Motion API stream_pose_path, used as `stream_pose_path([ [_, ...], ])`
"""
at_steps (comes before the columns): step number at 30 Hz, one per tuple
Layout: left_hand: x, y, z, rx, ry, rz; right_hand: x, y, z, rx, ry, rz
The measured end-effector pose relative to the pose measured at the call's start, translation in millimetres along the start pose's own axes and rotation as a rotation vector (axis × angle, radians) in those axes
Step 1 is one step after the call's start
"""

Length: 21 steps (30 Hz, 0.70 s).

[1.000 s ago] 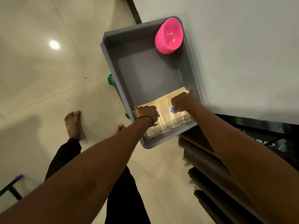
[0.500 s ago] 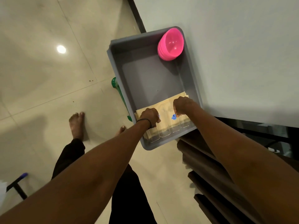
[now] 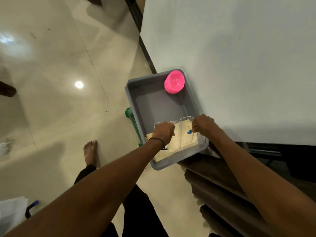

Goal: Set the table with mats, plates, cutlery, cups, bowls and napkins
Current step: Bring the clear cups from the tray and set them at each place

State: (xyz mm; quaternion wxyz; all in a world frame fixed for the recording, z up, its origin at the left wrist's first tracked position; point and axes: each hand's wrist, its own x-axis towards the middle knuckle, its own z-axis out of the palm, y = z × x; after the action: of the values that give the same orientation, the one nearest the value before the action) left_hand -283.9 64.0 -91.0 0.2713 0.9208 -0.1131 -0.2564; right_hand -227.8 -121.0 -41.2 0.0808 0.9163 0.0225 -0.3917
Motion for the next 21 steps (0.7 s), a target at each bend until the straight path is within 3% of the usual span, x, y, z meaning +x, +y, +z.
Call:
stream_pose_path([
  [10, -109, -37, -146, 0.136, 0.165, -0.091, -77, -102, -94, 0.258, 0.080, -0.245],
  [21, -283, -139, -205, 0.141, 0.396, -0.402, -165, -299, -133, -0.009, 0.150, -0.478],
])
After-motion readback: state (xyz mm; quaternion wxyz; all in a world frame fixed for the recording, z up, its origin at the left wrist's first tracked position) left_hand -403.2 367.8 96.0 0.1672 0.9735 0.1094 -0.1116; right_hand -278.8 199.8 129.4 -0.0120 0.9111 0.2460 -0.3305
